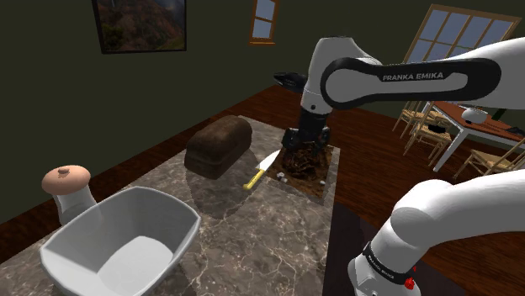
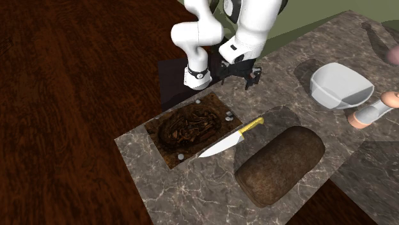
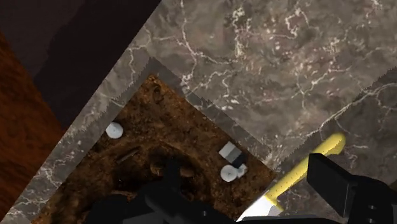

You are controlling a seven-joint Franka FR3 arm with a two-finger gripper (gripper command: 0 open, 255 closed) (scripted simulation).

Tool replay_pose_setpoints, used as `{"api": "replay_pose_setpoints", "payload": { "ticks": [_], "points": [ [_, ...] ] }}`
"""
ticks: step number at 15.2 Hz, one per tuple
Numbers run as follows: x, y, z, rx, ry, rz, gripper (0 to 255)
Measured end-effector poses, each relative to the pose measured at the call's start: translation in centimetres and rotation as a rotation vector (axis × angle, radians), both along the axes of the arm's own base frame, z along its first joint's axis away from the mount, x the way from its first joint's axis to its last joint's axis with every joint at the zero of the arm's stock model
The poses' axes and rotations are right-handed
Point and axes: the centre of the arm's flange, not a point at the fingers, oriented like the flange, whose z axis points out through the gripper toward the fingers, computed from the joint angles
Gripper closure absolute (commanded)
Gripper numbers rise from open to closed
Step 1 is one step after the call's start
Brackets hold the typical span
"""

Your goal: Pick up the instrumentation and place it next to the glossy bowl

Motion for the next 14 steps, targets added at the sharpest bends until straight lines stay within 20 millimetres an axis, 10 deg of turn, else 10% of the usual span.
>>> {"api": "replay_pose_setpoints", "payload": {
  "ticks": [14],
  "points": [
    [10.2, 4.7, -10.0, 0.083, -0.071, -0.756, 0]
  ]
}}
